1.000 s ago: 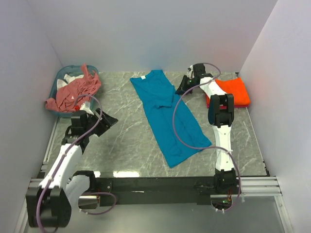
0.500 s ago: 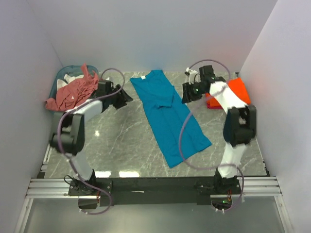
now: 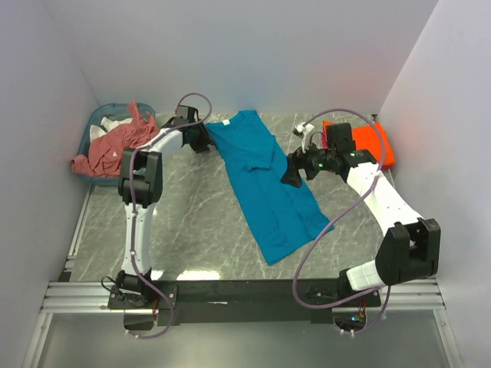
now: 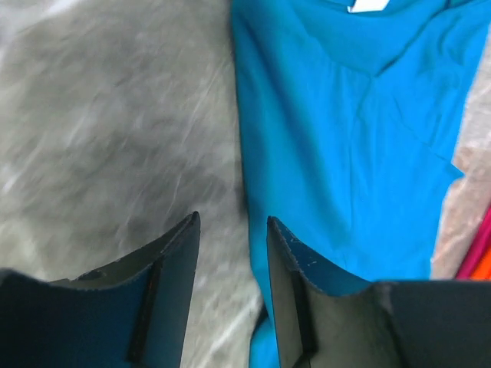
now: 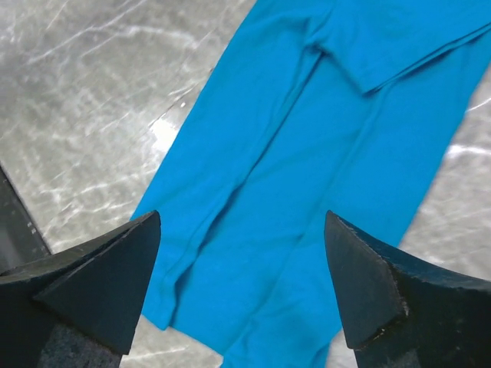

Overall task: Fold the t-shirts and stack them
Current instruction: Fold the tshirt

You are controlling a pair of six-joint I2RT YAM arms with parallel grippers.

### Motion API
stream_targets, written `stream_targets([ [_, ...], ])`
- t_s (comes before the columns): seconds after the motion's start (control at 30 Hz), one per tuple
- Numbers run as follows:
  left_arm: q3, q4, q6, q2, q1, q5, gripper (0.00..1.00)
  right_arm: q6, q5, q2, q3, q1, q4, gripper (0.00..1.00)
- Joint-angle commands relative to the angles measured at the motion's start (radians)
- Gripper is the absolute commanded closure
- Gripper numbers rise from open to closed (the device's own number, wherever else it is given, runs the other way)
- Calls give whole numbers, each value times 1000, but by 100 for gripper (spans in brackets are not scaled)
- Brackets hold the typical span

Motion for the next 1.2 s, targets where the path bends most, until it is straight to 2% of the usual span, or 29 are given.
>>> stream_targets([
  [0.0, 139, -112, 35, 81, -18, -4, 54, -3, -39, -54, -18, 10, 28, 8],
  [0.2, 254, -169, 29, 176, -25, -1, 61, 11, -46, -63, -31, 12, 47, 9],
  [0.43, 288, -187, 32, 197, -27, -73, 88, 2, -40, -55, -35, 27, 39, 10],
  [0.63, 330, -208, 70, 198, -12, -133, 99, -32, -20, -28, -17, 97, 2, 12],
  [0.8, 312, -216, 96, 172, 16, -144, 99, -87, 49, -20, -23, 186, -8, 12],
  [0.97, 300, -213, 118, 149, 47, -130, 99, -124, 182, 0, -43, 321, 13, 12],
  [1.17, 318, -221, 144, 135, 68, -112, 94, -139, 242, 23, -26, 364, 4, 11],
])
